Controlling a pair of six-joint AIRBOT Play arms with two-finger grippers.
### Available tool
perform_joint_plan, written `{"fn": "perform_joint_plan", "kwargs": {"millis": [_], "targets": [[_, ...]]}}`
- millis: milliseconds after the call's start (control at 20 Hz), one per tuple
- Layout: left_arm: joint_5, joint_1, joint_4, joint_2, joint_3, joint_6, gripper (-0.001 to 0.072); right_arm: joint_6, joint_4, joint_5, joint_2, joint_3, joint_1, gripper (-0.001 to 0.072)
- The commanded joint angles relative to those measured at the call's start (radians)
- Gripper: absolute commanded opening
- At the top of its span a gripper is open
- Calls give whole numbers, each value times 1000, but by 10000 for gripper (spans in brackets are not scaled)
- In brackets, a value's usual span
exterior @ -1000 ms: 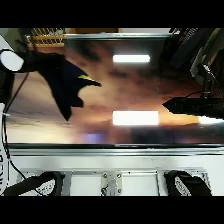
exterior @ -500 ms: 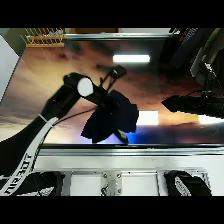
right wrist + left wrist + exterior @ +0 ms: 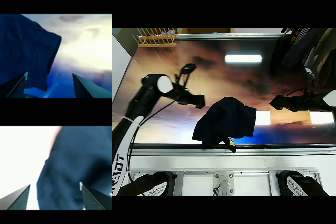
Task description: Fold the clothes and pants, and hang the long-sleeved shirts on hangers.
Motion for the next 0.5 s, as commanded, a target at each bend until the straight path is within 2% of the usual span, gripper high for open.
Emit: {"fn": "perform_joint_plan", "kwargs": {"millis": [0, 200, 450], "targets": [[8, 224, -28, 16, -187, -48, 679, 37, 28, -2, -164, 0, 0, 613], [11, 320, -257, -85, -320, 121, 679, 31, 134, -3, -306, 0, 1, 613], [0, 263, -283, -184, -339, 175, 679, 28, 156, -41, -352, 0, 2, 613]]}}
